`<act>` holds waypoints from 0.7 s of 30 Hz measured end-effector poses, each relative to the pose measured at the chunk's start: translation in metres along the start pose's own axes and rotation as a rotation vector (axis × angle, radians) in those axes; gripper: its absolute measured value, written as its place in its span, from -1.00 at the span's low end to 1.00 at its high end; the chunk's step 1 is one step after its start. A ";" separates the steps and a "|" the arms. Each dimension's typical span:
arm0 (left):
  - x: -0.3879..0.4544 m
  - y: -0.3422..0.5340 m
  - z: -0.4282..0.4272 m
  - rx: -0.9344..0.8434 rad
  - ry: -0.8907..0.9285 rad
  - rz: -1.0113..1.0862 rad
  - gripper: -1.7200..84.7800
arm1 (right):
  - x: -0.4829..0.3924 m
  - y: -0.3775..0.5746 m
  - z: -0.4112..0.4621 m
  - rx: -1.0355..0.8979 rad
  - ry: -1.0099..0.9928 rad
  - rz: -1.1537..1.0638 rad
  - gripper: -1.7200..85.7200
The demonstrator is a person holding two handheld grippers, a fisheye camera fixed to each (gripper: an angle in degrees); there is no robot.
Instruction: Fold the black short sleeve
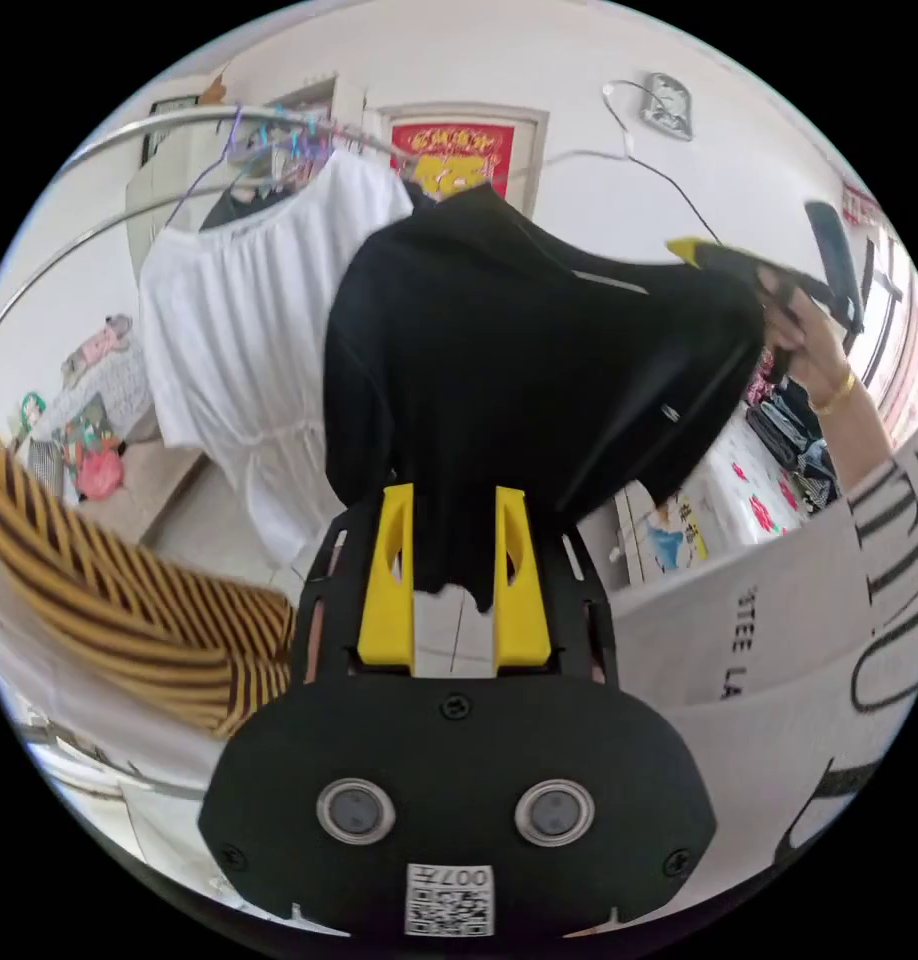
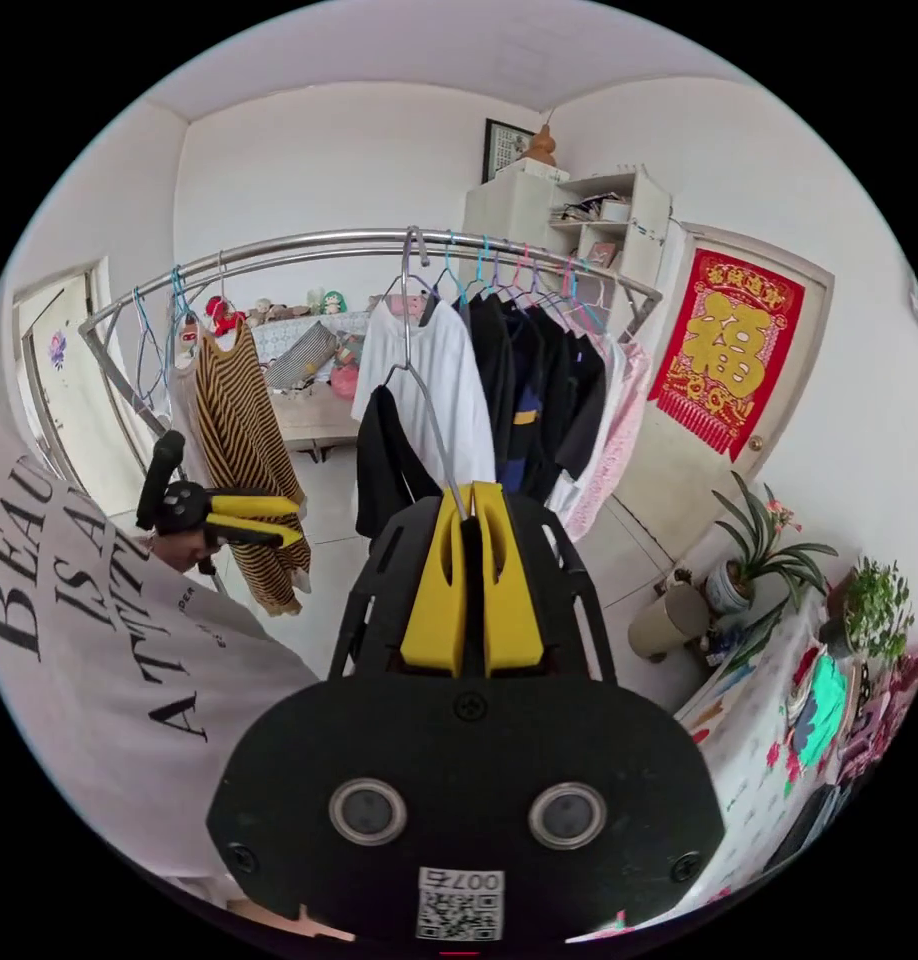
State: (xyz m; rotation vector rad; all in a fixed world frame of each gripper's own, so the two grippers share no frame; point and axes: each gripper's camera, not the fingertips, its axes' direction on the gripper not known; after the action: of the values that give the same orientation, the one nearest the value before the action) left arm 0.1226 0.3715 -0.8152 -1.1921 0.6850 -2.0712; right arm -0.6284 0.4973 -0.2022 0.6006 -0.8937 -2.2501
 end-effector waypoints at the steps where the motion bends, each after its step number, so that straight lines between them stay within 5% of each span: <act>1: 0.007 -0.024 0.003 0.043 -0.006 0.023 -0.66 | 0.007 0.018 -0.024 0.006 0.016 0.027 -0.93; 7: 0.074 -0.145 0.048 0.109 0.195 0.248 -0.55 | 0.024 0.105 -0.129 0.005 0.151 0.120 -0.93; 9: 0.104 -0.174 0.063 0.100 0.329 0.364 -0.61 | 0.028 0.133 -0.155 0.000 0.197 0.164 -0.93; 11: 0.135 -0.195 0.072 0.097 0.512 0.470 -0.94 | 0.031 0.163 -0.179 -0.006 0.263 0.235 -0.92; 16: 0.220 -0.241 0.088 0.019 0.956 0.610 -0.98 | 0.042 0.250 -0.221 -0.085 0.431 0.541 -0.94; 21: 0.261 -0.286 0.100 -0.081 1.142 0.672 -0.98 | 0.037 0.305 -0.231 0.024 0.467 0.697 -0.96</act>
State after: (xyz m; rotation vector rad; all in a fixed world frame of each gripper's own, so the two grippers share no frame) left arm 0.0344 0.3527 -0.4255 0.3372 1.4219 -1.9521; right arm -0.3952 0.1982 -0.1409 0.6606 -0.7382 -1.4007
